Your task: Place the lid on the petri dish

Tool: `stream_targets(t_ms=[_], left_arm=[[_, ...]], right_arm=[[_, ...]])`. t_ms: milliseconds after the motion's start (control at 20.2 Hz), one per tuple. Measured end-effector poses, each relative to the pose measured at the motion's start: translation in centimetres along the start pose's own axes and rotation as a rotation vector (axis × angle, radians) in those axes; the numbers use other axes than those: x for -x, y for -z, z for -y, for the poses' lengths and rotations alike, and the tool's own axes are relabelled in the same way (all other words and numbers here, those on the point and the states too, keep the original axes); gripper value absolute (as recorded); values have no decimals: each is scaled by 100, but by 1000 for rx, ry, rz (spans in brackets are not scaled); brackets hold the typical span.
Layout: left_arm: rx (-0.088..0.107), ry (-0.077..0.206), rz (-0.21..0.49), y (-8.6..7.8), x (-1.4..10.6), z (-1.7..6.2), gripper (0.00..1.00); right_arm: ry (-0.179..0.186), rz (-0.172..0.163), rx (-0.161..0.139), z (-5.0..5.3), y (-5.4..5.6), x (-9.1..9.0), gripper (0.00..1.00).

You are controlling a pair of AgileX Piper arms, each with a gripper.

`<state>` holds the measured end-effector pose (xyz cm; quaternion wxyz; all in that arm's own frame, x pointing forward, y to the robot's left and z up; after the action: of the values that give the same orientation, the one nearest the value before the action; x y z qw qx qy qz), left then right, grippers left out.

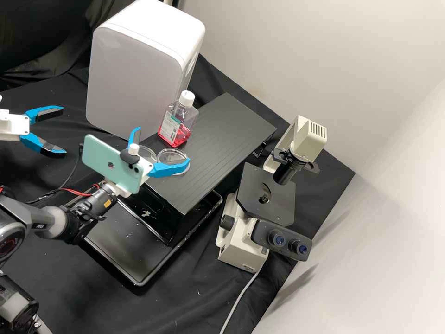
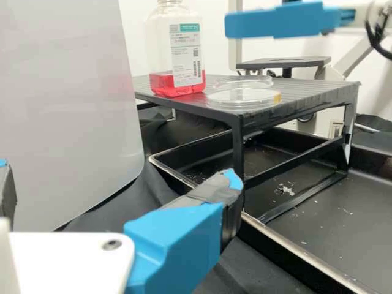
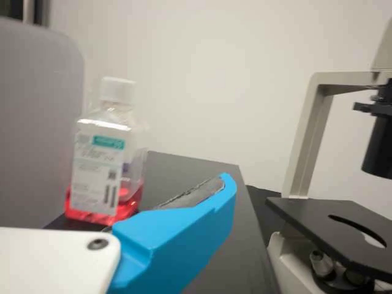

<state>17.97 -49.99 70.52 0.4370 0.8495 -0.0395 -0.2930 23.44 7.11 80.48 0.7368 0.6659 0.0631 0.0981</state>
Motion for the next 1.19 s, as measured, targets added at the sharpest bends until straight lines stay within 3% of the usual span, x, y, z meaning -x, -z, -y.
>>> stream_targets(t_ms=[99, 247, 396, 495, 643, 1187], left_arm=[[-4, 0, -2, 2, 0, 0, 100], [-4, 0, -2, 2, 0, 0, 100], [-4, 0, 0, -2, 0, 0, 100], [-4, 0, 0, -2, 0, 0, 100], [-4, 0, 0, -2, 0, 0, 100], [-5, 0, -1, -4, 0, 1, 100]], right_arm=[[40, 14, 28, 117, -23, 70, 100], [83, 54, 40, 213, -82, 180, 100], [93, 109, 51, 244, -157, 288, 100], [83, 123, 50, 225, -169, 337, 100], [65, 129, 52, 197, -154, 387, 100], [75, 115, 66, 222, -114, 391, 100]])
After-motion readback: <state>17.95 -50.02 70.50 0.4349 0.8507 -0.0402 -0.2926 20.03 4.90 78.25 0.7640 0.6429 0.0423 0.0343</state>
